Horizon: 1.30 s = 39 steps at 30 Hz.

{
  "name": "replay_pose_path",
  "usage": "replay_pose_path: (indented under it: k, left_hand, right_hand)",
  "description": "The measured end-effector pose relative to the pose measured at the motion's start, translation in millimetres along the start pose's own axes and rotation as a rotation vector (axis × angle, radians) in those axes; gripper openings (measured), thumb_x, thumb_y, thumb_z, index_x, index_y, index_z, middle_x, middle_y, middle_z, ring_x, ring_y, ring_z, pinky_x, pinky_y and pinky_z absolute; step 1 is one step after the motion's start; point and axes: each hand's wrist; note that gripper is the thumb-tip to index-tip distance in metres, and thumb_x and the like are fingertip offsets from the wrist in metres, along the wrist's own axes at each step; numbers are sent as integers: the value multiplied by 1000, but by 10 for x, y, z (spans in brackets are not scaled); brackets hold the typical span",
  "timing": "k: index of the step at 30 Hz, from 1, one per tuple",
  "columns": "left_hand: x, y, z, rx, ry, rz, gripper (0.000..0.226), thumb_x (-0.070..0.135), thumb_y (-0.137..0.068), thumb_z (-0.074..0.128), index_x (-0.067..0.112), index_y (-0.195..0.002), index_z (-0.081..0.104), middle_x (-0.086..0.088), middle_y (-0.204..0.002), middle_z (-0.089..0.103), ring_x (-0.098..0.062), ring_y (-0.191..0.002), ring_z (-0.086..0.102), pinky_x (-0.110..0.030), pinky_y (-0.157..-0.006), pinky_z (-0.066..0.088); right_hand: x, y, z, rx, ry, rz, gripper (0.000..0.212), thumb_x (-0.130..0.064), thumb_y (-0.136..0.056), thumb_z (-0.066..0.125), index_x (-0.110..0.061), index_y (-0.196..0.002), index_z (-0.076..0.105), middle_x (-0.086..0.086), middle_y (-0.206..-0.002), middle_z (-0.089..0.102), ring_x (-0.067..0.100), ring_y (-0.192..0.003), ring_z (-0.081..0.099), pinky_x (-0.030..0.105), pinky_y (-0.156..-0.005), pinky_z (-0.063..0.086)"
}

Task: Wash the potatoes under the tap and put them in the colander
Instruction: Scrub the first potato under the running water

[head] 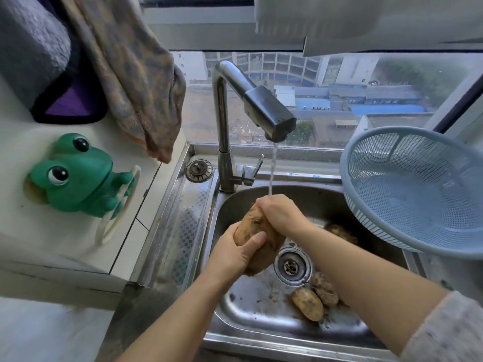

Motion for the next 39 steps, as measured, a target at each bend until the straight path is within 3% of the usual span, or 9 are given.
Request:
replay_pose_path:
  k: [5, 9, 12, 15, 19, 23, 30, 35, 39]
  left_hand:
    - [-72, 83, -64, -59, 86, -86, 74, 62, -54, 73, 25, -116, 60, -7, -110, 70, -23, -99, 69, -32, -67, 57]
    - [-32, 118, -5, -79, 298, -298, 61, 57, -73, 70, 15, -117, 62, -14, -105, 72, -26, -91, 70, -37, -67, 57]
    - [8, 159, 83, -83, 485, -414, 48, 51, -87, 55, 11, -111, 66, -13, -94, 75, -23, -80, 71, -38, -74, 56]
    - [15, 137, 159, -2, 638, -479, 49, 52, -89, 54, 9, -111, 65, -17, -98, 73, -28, -90, 69, -43, -78, 56]
    - [62, 100, 286, 124, 790, -524, 53, 56, -87, 57, 11, -113, 63, -22, -111, 65, -37, -103, 62, -49, -73, 54]
    - [55, 97, 437, 202, 847, -474, 54, 55, -81, 63, 12, -114, 63, -20, -112, 65, -36, -103, 62, -47, -72, 55]
    - [45, 99, 476, 214, 964, -528, 57, 52, -81, 67, 7, -116, 63, -21, -104, 68, -32, -92, 66, -38, -59, 58]
    - [-18, 109, 283, 111, 959, -610, 68, 55, -75, 70, 3, -118, 63, -20, -98, 68, -31, -88, 64, -40, -66, 60]
    - [-59, 96, 180, 62, 958, -658, 74, 56, -73, 71, 3, -122, 62, -22, -102, 65, -32, -89, 63, -42, -69, 58]
  right_hand:
    - [105, 86, -62, -284, -621, 351, 33, -30, -99, 43, -7, -100, 67, 18, -98, 69, 28, -89, 66, 42, -84, 56]
    - [210, 175, 151, -90, -903, 250, 39, -31, -101, 38, -13, -106, 72, 20, -115, 68, 32, -102, 65, 47, -93, 53]
    - [250, 233, 182, -12, -901, 148, 30, -29, -99, 43, -18, -105, 70, 18, -114, 66, 33, -105, 64, 46, -90, 55]
    - [300, 277, 129, -44, -732, 14, 19, -26, -97, 51, -25, -112, 63, 12, -120, 61, 26, -109, 59, 41, -92, 52]
    - [320, 314, 73, -43, -541, -71, 33, -26, -92, 62, -31, -123, 50, -4, -114, 53, 11, -102, 53, 24, -84, 48]
    - [333, 266, 41, -30, -508, -67, 43, -35, -90, 63, -29, -131, 51, -2, -119, 53, 15, -108, 52, 28, -88, 46]
    - [290, 157, 35, -171, -697, 54, 23, -35, -92, 60, -27, -114, 62, 1, -111, 63, 12, -97, 61, 25, -74, 52]
    - [333, 138, -22, -424, -829, 96, 29, -32, -97, 52, -26, -124, 60, 7, -124, 61, 21, -111, 61, 33, -85, 53]
    - [339, 127, -17, -463, -912, 100, 27, -27, -100, 46, -23, -122, 61, 10, -124, 60, 21, -107, 61, 35, -90, 52]
Point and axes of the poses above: each hand's wrist, its own y-axis away from the middle knuckle, its own z-axis out of the palm, x = y × z
